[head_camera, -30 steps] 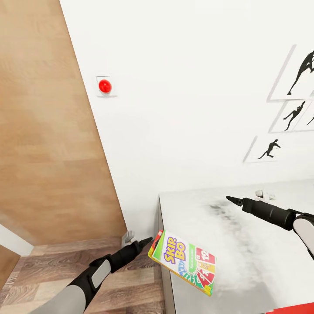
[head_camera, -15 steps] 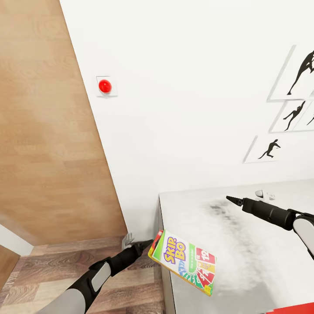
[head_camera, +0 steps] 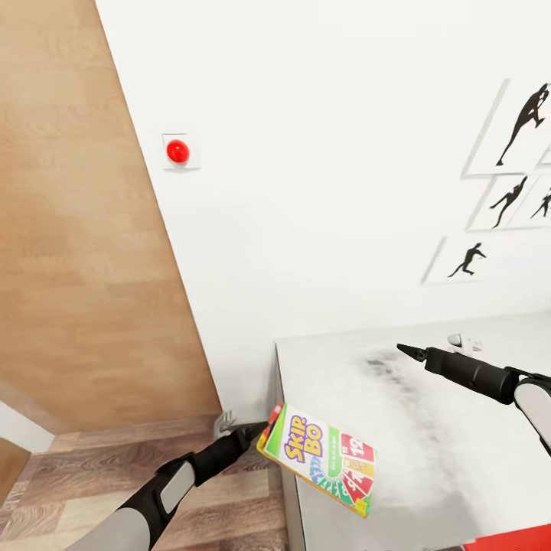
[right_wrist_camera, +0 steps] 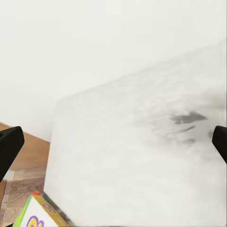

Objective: Put all the toys in the child's room - the three board games (two on the bed and one on the table), the two jigsaw puzzles on the table, and the tennis ball on the table - inside the toy box on the table in the child's room.

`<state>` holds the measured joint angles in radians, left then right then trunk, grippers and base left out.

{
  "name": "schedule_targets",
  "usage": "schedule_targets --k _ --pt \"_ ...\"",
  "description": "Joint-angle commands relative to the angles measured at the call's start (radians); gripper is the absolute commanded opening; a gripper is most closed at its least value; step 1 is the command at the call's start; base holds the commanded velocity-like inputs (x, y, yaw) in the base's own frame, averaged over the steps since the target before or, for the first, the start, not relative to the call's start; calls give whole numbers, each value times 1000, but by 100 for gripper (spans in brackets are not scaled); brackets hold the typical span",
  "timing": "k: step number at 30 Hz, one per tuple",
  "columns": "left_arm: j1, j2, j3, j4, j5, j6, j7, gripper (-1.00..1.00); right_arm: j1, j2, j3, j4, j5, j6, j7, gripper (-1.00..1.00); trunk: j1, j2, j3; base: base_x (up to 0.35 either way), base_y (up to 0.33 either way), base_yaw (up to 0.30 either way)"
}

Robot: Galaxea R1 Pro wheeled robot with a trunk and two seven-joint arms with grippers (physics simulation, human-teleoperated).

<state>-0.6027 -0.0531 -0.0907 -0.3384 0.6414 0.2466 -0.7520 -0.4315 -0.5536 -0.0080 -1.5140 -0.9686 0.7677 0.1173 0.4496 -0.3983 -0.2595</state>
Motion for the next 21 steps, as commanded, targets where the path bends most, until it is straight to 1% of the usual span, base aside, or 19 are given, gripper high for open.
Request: schedule_targets --k 1,12,21 --pt "-1 1 -4 -1 11 10 -1 100 -1 0 -1 0 4 5 5 100 1 -2 -2 0 0 -161" --pt "0 0 -3 -1 11 10 0 100 -1 0 -1 0 4 5 5 100 1 -2 -2 0 0 -198" --pt "0 -1 -4 -1 11 10 1 100 -1 0 -1 0 2 5 5 100 1 -2 -2 0 0 -76"
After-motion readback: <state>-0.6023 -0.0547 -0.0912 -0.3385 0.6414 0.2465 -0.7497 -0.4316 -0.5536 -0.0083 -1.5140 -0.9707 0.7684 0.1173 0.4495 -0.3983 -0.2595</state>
